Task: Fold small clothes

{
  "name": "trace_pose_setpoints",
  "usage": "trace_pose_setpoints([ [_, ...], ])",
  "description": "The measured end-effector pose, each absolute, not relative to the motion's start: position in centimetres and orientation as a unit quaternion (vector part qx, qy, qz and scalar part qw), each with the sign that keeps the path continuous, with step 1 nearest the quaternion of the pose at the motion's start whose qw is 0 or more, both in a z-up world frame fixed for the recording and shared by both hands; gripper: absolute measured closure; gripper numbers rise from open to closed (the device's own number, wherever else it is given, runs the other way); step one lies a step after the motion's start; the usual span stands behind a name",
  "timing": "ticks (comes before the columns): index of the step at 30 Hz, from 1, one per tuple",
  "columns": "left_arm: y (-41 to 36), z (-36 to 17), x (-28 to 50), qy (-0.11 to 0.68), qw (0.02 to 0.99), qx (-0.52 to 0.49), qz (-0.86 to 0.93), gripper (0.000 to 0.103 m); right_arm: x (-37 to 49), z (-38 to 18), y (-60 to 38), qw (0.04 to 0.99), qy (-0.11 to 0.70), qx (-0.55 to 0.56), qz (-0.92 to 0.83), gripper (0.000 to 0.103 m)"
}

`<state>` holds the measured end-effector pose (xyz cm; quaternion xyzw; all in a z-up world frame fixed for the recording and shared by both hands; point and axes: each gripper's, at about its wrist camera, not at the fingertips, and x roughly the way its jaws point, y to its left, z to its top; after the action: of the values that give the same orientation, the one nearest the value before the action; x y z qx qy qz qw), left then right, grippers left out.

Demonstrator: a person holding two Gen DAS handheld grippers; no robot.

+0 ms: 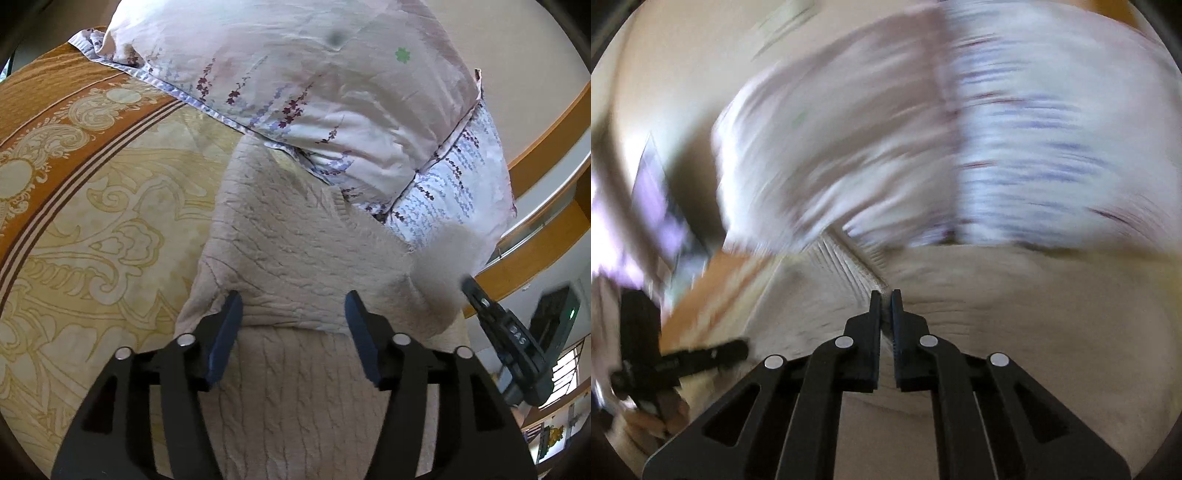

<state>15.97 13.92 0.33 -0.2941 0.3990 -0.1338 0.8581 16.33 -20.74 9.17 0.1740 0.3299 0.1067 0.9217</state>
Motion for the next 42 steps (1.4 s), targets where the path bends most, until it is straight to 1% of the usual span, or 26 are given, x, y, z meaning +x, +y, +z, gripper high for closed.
trace_pose_setpoints([
  [2, 13.7, 0.5, 15.8, 0.396, 0.859, -0.293, -0.138, 0.035, 14.6, 8.0, -24.8, 0.917, 0.334, 0.214, 0.048, 0.097],
  [3, 13.5, 0.6, 15.7, 0.396, 0.859, -0.292, -0.142, 0.033, 14.2, 7.2, -26.0, 0.911, 0.346, 0.223, 0.03, 0.097],
  [4, 13.5, 0.7, 15.6, 0.395, 0.859, -0.291, -0.144, 0.031, 13.7, 5.8, -27.6, 0.896, 0.375, 0.236, 0.017, 0.097],
  [6, 13.4, 1.0, 15.2, 0.394, 0.86, -0.289, -0.151, 0.031, 12.8, 4.2, -29.7, 0.876, 0.401, 0.269, 0.001, 0.095],
  [7, 13.5, 1.2, 14.8, 0.391, 0.86, -0.287, -0.156, 0.031, 12.3, 4.0, -30.9, 0.868, 0.406, 0.287, -0.006, 0.092],
  [9, 13.9, 1.8, 13.9, 0.383, 0.866, -0.279, -0.159, 0.03, 11.8, 4.6, -32.7, 0.866, 0.388, 0.316, -0.011, 0.075],
  [10, 14.1, 2.1, 13.5, 0.38, 0.87, -0.272, -0.156, 0.03, 11.5, 5.1, -33.1, 0.866, 0.382, 0.322, -0.012, 0.058],
  [11, 14.3, 2.3, 13.2, 0.378, 0.873, -0.266, -0.153, 0.03, 11.9, 5.4, -33.6, 0.866, 0.379, 0.326, -0.012, 0.051],
  [15, 15.5, 2.6, 11.9, 0.375, 0.884, -0.242, -0.138, 0.029, 14.7, 4.8, -33.9, 0.849, 0.4, 0.345, 0.011, 0.052],
  [20, 16.5, 1.9, 11.2, 0.386, 0.883, -0.238, -0.126, 0.028, 15.5, 2.6, -33.7, 0.834, 0.436, 0.337, -0.01, 0.066],
  [21, 16.6, 1.8, 11.2, 0.387, 0.882, -0.239, -0.125, 0.028, 15.6, 2.4, -33.7, 0.834, 0.438, 0.337, -0.008, 0.066],
  [22, 16.7, 1.6, 11.1, 0.389, 0.881, -0.24, -0.125, 0.028, 15.7, 2.4, -33.4, 0.835, 0.439, 0.33, -0.009, 0.072],
  [23, 16.8, 1.5, 11.0, 0.39, 0.88, -0.24, -0.124, 0.028, 15.7, 2.4, -33.1, 0.838, 0.439, 0.324, -0.004, 0.089],
  [24, 16.8, 1.4, 11.0, 0.391, 0.879, -0.242, -0.125, 0.028, 15.7, 2.5, -32.9, 0.84, 0.435, 0.324, 0.006, 0.095],
  [29, 16.7, 0.9, 11.0, 0.398, 0.874, -0.248, -0.13, 0.028, 14.3, 4.0, -33.4, 0.864, 0.393, 0.313, -0.024, 0.096],
  [34, 16.5, 0.7, 10.5, 0.401, 0.871, -0.248, -0.139, 0.028, 14.6, 2.4, -33.6, 0.852, 0.425, 0.303, -0.041, 0.095],
  [36, 16.5, 0.7, 10.2, 0.402, 0.869, -0.251, -0.144, 0.028, 14.0, 3.1, -33.7, 0.853, 0.422, 0.306, -0.036, 0.086],
  [37, 16.5, 0.7, 10.0, 0.401, 0.868, -0.253, -0.147, 0.028, 13.4, 3.7, -33.9, 0.856, 0.415, 0.307, -0.027, 0.07],
  [38, 16.5, 0.7, 9.8, 0.401, 0.867, -0.254, -0.151, 0.028, 12.7, 4.2, -34.2, 0.861, 0.406, 0.305, -0.021, 0.051],
  [39, 16.6, 0.7, 9.6, 0.402, 0.865, -0.257, -0.156, 0.028, 11.8, 4.8, -34.5, 0.867, 0.398, 0.298, -0.018, 0.045],
  [40, 16.6, 0.6, 9.4, 0.402, 0.862, -0.261, -0.163, 0.029, 11.1, 5.1, -34.9, 0.871, 0.396, 0.292, -0.017, 0.042],
  [42, 16.6, 0.4, 9.0, 0.405, 0.857, -0.269, -0.17, 0.029, 9.9, 5.3, -35.8, 0.869, 0.399, 0.292, -0.019, 0.042],
])
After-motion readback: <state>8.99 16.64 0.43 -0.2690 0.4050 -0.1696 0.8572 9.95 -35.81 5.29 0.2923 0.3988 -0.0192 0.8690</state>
